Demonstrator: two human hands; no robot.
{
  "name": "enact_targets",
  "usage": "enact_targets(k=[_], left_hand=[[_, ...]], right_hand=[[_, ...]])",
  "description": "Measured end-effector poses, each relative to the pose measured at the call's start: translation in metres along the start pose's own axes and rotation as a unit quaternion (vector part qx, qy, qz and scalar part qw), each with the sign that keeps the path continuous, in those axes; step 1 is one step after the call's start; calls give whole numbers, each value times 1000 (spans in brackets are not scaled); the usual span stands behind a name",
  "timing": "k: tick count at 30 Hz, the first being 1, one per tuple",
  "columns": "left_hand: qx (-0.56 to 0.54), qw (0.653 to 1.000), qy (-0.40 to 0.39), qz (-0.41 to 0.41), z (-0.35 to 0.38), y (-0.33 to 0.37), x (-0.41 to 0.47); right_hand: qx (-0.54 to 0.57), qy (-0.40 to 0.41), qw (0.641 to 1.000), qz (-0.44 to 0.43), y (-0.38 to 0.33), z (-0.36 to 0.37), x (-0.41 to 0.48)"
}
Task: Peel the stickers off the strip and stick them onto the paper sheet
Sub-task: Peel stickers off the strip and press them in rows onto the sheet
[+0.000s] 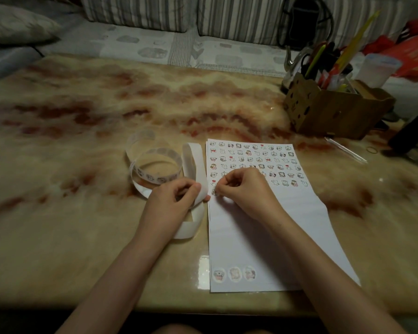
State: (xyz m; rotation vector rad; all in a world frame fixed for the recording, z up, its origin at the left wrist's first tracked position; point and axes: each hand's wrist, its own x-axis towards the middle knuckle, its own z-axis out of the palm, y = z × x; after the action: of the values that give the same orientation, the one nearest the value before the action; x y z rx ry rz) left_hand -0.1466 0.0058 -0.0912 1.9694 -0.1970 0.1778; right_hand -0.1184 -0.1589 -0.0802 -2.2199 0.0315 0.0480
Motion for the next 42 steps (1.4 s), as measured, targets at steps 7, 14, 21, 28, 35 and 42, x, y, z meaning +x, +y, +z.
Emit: enact_targets(k=[7, 14, 21, 28, 35, 42], left_hand=[[17, 1000, -1, 12, -1, 1, 0], [24, 1000, 2, 6, 0, 0, -1], [27, 1000, 8, -2, 0, -3, 0], [22, 1000, 8, -10, 0, -2, -1], [-46, 998, 37, -14, 0, 2, 0], [-92, 990, 101, -21, -4, -1, 3]], right_hand=[[-19, 24, 999, -17, 3, 4, -2], [-48, 35, 998, -30, 4, 5, -6], [-41, 39, 998, -37, 7, 3, -4], [-31, 33, 999, -27, 7, 1, -3], [-34, 23, 999, -23, 7, 0, -1], [176, -15, 981, -85, -12, -1, -13]])
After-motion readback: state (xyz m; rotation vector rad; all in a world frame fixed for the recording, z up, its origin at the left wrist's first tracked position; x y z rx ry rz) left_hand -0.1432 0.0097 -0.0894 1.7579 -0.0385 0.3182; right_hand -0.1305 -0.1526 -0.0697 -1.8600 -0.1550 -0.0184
